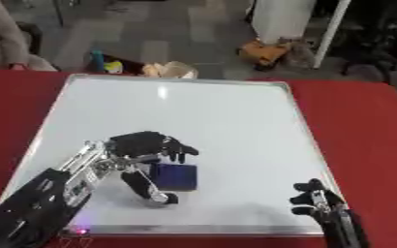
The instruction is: Wipe the whiteboard clean with a brush.
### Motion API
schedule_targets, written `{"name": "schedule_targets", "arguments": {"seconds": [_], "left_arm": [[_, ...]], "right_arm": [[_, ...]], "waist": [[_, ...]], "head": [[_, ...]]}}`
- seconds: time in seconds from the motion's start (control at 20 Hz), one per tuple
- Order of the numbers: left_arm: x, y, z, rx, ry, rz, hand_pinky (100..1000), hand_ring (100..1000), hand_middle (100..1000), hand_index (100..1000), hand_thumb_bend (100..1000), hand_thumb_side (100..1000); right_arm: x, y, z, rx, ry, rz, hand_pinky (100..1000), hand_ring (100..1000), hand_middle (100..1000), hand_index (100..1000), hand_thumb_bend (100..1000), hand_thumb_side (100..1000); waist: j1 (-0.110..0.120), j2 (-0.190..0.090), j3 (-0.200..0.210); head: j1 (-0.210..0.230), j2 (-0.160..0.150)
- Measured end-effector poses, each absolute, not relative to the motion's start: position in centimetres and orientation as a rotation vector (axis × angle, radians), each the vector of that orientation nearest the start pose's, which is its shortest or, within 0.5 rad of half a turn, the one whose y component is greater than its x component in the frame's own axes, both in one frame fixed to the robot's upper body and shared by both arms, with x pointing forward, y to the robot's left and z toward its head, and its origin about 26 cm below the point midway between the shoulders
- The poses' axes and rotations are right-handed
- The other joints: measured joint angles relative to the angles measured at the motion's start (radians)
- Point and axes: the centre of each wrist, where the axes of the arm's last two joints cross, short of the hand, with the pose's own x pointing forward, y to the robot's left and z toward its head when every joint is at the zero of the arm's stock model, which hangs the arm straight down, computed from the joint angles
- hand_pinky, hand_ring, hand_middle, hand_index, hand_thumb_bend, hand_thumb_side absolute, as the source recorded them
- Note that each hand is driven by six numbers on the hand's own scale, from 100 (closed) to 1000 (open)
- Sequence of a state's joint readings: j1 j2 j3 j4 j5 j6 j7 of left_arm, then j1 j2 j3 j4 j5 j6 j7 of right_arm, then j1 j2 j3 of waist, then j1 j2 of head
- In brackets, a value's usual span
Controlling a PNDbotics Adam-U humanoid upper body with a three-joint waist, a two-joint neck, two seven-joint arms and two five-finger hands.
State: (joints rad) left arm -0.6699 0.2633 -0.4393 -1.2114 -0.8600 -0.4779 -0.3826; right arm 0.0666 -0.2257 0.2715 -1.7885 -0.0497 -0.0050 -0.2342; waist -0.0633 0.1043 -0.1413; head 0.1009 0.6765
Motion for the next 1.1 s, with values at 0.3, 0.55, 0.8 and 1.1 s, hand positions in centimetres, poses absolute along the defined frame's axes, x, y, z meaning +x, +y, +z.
{"name": "schedule_targets", "arguments": {"seconds": [0.3,0.55,0.8,1.1], "left_arm": [[40.95,15.72,8.99,-0.505,2.307,2.769,597,623,638,965,495,509],[41.03,15.89,8.68,-0.526,2.296,2.793,588,613,625,962,479,494],[41.14,16.11,8.44,-0.555,2.296,2.806,581,605,615,960,463,476],[41.19,16.01,8.24,-0.571,2.309,2.799,571,597,605,956,435,463]], "right_arm": [[24.82,-21.98,2.56,-0.060,-1.701,0.134,601,638,480,683,100,880],[24.82,-21.98,2.56,-0.060,-1.702,0.134,600,637,480,683,100,880],[24.82,-21.98,2.56,-0.060,-1.702,0.134,600,637,480,683,100,879],[24.82,-21.97,2.56,-0.060,-1.702,0.134,600,637,480,683,100,879]], "waist": [[0.000,0.000,0.000],[0.001,0.000,0.000],[0.001,0.000,0.000],[0.000,0.001,0.001]], "head": [[0.002,0.000],[0.002,0.000],[0.002,0.000],[0.003,0.000]]}}
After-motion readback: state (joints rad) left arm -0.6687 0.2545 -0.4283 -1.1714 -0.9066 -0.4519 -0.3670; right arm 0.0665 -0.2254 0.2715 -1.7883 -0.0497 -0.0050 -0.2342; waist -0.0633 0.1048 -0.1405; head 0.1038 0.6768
